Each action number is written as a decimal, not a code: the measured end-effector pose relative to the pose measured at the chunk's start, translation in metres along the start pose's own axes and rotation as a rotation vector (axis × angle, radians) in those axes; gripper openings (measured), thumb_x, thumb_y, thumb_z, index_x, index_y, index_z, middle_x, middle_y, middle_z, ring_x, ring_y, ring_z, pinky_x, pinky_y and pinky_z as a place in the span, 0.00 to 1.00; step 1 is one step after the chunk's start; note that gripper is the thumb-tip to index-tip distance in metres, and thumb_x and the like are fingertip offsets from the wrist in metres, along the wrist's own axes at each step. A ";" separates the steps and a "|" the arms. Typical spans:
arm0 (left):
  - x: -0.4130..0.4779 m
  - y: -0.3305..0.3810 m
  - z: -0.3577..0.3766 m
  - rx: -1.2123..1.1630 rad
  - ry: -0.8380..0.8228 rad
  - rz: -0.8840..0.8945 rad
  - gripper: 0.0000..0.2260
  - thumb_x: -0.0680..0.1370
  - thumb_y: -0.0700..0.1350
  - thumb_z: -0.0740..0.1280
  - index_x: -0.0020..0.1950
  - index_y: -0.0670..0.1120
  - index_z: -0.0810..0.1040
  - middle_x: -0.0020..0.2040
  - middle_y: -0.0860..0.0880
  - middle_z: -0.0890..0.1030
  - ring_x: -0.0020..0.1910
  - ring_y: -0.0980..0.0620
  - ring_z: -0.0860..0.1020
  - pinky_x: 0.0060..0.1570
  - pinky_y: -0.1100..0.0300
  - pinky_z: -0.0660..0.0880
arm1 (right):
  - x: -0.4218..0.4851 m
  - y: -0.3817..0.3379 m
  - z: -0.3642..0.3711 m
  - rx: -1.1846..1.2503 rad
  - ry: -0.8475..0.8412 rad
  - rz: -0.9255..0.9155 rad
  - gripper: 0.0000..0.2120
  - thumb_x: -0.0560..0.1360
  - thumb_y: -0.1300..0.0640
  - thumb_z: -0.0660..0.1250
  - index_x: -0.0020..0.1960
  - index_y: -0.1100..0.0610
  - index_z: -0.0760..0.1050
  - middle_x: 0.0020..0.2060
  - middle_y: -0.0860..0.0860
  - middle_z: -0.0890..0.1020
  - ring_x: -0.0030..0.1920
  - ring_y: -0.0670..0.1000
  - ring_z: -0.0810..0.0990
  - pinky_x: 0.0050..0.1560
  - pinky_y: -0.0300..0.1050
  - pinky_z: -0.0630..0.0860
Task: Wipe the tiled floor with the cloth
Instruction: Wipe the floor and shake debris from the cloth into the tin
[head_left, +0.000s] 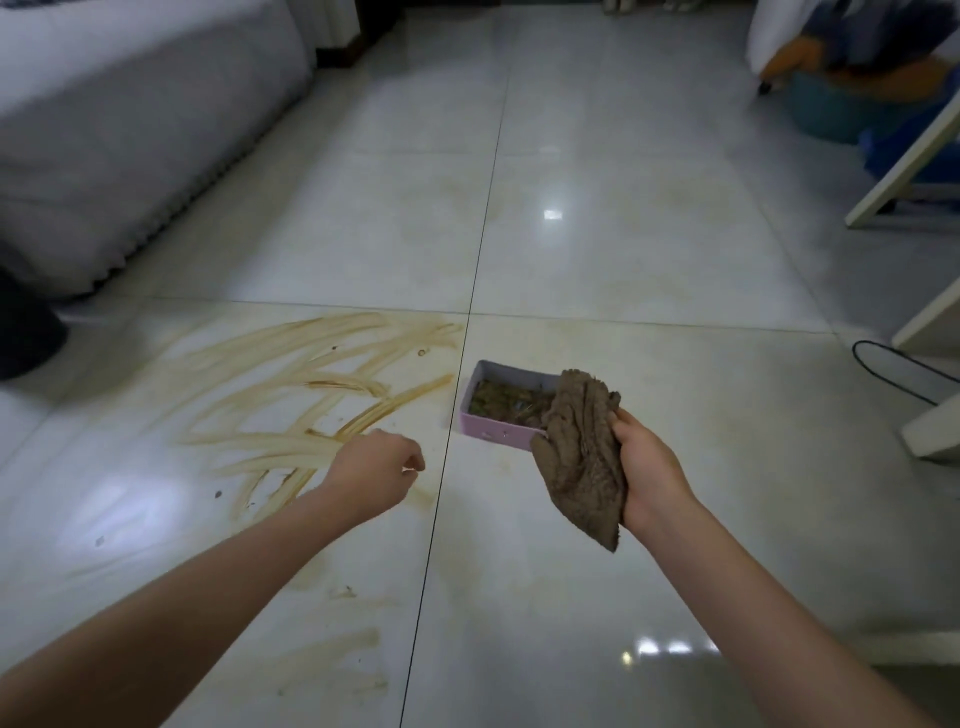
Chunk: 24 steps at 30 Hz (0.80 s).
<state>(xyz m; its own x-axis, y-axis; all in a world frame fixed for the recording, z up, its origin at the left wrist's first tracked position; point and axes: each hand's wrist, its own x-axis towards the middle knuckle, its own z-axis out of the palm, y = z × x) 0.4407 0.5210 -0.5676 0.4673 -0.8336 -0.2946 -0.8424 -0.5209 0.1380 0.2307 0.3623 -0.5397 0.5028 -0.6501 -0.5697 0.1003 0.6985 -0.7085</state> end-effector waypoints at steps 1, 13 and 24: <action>0.001 0.003 -0.011 -0.023 0.008 -0.011 0.12 0.80 0.46 0.62 0.62 0.51 0.79 0.59 0.56 0.81 0.60 0.55 0.76 0.55 0.60 0.73 | -0.002 -0.008 0.004 -0.014 0.000 -0.001 0.14 0.83 0.58 0.55 0.56 0.54 0.79 0.46 0.57 0.86 0.44 0.56 0.85 0.44 0.51 0.81; 0.026 -0.102 -0.047 -0.230 -0.039 -0.113 0.20 0.81 0.52 0.61 0.73 0.52 0.66 0.64 0.51 0.77 0.61 0.49 0.76 0.60 0.52 0.73 | 0.031 0.001 0.101 -0.070 0.054 -0.034 0.13 0.83 0.59 0.55 0.56 0.55 0.79 0.45 0.54 0.86 0.42 0.54 0.86 0.36 0.48 0.81; 0.161 -0.314 -0.009 -0.243 -0.010 0.014 0.22 0.82 0.50 0.59 0.75 0.49 0.61 0.70 0.46 0.72 0.63 0.46 0.74 0.60 0.49 0.73 | 0.159 0.093 0.259 -0.230 0.224 -0.159 0.14 0.84 0.57 0.55 0.59 0.55 0.79 0.49 0.58 0.85 0.48 0.58 0.84 0.52 0.56 0.80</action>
<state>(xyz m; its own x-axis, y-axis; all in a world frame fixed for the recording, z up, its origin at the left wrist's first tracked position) 0.7832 0.5483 -0.6498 0.4519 -0.8400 -0.3003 -0.7590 -0.5389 0.3653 0.5422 0.4016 -0.5887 0.2931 -0.8127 -0.5035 -0.0459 0.5141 -0.8565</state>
